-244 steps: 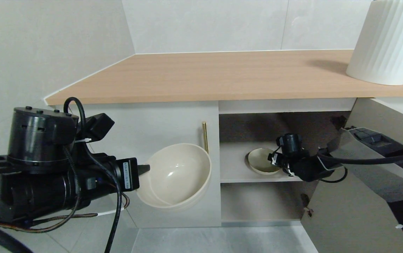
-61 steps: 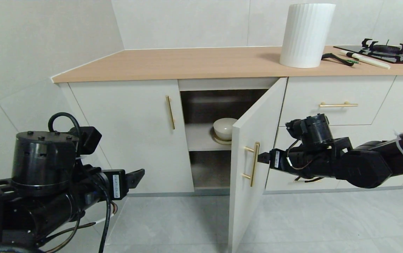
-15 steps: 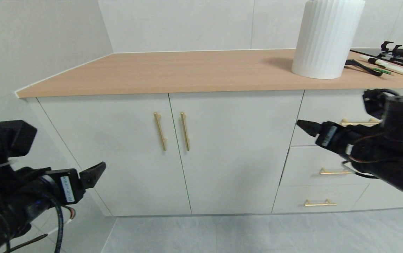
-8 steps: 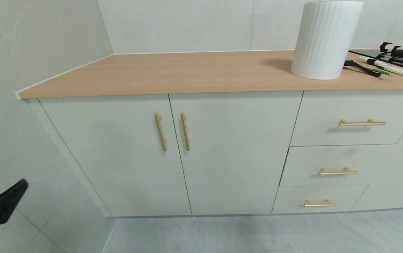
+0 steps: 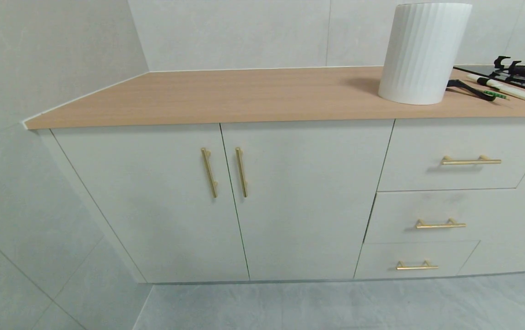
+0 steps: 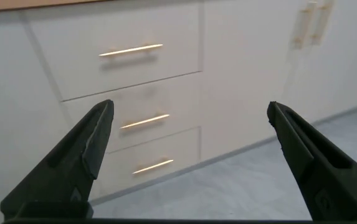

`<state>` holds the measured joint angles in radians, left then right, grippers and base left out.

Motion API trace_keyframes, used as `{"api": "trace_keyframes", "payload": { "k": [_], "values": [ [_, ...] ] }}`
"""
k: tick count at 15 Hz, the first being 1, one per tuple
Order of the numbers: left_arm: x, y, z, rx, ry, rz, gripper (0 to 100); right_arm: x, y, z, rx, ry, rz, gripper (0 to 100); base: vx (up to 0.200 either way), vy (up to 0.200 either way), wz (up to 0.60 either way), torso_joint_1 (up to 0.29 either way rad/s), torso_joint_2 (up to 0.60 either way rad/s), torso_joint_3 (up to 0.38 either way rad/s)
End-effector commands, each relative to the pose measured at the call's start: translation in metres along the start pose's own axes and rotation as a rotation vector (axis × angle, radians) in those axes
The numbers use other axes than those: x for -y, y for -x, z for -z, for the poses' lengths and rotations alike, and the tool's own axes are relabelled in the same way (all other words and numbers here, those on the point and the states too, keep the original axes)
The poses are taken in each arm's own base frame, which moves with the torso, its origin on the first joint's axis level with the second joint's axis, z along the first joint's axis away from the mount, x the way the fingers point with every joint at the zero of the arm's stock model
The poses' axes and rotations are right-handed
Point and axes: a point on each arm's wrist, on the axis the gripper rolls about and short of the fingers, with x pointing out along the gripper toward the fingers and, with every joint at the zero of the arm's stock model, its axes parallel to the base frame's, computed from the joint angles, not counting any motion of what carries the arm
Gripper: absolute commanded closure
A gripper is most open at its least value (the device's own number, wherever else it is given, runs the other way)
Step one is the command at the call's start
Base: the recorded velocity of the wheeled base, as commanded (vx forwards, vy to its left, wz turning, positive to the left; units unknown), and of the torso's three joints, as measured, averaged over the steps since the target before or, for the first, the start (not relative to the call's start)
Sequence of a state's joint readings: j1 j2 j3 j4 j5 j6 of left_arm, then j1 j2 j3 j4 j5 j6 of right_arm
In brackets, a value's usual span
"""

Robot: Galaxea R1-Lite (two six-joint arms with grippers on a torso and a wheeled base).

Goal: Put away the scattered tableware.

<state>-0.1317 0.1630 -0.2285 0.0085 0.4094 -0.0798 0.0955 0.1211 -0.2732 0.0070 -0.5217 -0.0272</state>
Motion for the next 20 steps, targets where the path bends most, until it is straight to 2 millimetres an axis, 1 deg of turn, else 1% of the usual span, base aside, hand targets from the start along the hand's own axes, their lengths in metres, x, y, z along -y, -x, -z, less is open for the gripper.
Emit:
{"api": "trace_keyframes", "payload": {
  "k": [1,2,3,4,5,6,8,9,10,11,12,13,20],
  "values": [
    [-0.002,0.006,0.021,0.061,0.005,-0.114,0,0.001,0.013,0.020,0.039,0.030,0.074,0,0.000,0.000,0.00,0.000,0.00,0.000],
    [-0.002,0.011,0.035,0.091,-0.034,-0.128,0,-0.001,0.011,0.030,0.019,0.043,0.063,0,0.000,0.000,0.00,0.000,0.00,0.000],
    [-0.002,0.008,0.044,0.064,-0.071,-0.128,0,-0.001,0.009,0.034,0.020,0.038,0.074,0,0.000,0.000,0.00,0.000,0.00,0.000],
    [-0.002,0.004,0.055,0.054,-0.086,-0.130,0,-0.003,0.006,0.043,0.015,0.039,0.055,0,0.000,0.000,0.00,0.000,0.00,0.000],
    [-0.002,0.004,0.057,0.029,-0.114,-0.128,0,-0.005,0.003,0.055,-0.019,0.052,0.019,0,0.000,0.000,0.00,0.000,0.00,0.000],
    [-0.002,0.004,0.062,-0.015,-0.153,-0.121,0,-0.008,0.001,0.071,-0.071,0.061,-0.036,0,0.000,0.000,0.00,0.000,0.00,0.000],
    [0.000,0.004,0.062,-0.011,-0.145,-0.017,0,-0.010,0.001,0.072,-0.087,-0.021,-0.125,0,0.000,0.000,0.00,0.000,0.00,0.000],
    [0.003,0.004,0.062,-0.024,-0.081,0.133,0,-0.011,0.001,0.072,-0.092,-0.025,-0.203,0,0.000,0.000,0.00,0.000,0.00,0.000],
    [0.005,0.005,0.064,-0.044,-0.069,0.201,0,-0.013,0.002,0.072,-0.094,-0.027,-0.261,0,0.000,0.000,0.00,0.000,0.00,0.000],
    [0.005,0.005,0.066,-0.058,-0.090,0.228,0,-0.015,0.002,0.076,-0.134,-0.015,-0.351,0,0.000,0.000,0.00,0.000,0.00,0.000],
    [0.005,0.005,0.066,-0.059,-0.097,0.230,0,-0.015,0.003,0.078,-0.153,0.000,-0.382,0,0.000,0.000,0.00,0.000,0.00,0.000],
    [0.005,0.005,0.066,-0.058,-0.110,0.232,0,-0.015,0.003,0.077,-0.133,0.042,-0.393,0,0.000,0.000,0.00,0.000,0.00,0.000],
    [0.005,0.005,0.066,-0.060,-0.086,0.231,0,-0.015,0.003,0.077,-0.139,0.021,-0.392,0,0.000,0.000,0.00,0.000,0.00,0.000]
  ]
}}
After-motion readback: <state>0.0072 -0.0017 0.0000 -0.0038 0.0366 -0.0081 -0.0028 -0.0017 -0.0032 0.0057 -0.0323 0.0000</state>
